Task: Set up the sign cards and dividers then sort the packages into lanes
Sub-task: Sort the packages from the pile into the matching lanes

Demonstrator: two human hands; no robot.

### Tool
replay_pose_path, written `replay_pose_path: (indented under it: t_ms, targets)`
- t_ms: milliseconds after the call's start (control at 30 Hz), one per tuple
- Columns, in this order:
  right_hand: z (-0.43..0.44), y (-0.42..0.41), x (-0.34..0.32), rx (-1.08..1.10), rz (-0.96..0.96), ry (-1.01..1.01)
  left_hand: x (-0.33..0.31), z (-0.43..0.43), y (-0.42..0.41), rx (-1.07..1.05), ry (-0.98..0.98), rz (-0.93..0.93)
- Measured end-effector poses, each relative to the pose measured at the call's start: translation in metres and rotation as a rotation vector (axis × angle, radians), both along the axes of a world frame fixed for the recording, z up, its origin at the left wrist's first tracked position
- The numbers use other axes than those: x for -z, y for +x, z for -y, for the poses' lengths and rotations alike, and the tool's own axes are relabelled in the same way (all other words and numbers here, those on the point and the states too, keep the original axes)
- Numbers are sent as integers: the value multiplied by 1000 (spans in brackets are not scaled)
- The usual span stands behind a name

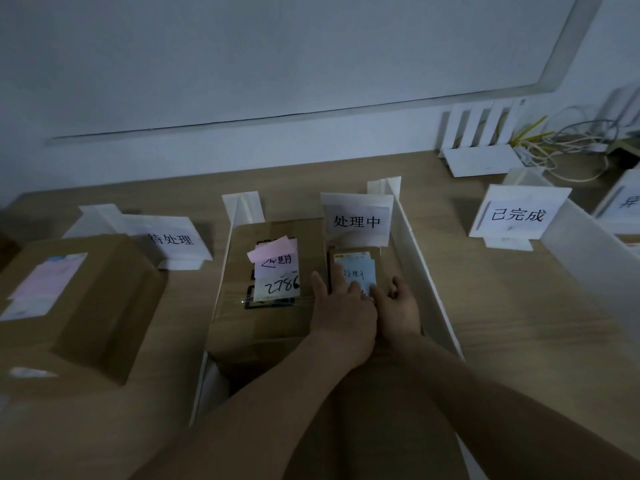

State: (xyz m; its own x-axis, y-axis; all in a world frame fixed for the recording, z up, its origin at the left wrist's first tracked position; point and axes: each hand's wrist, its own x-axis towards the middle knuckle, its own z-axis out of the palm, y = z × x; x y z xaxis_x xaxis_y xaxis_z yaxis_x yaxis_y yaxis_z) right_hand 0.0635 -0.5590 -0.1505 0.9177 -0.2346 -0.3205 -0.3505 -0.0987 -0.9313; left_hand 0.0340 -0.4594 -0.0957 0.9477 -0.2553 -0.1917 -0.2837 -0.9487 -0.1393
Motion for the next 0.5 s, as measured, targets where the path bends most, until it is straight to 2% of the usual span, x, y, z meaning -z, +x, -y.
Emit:
replay_pose_path:
  t_ms: [300,500]
  targets:
    - [-1,-28,-44,84,26,-72,-35,-29,-37,28,-131,96]
    - [-20,-73,-97,140,172,-96,-68,-72,-77,22,-206,216]
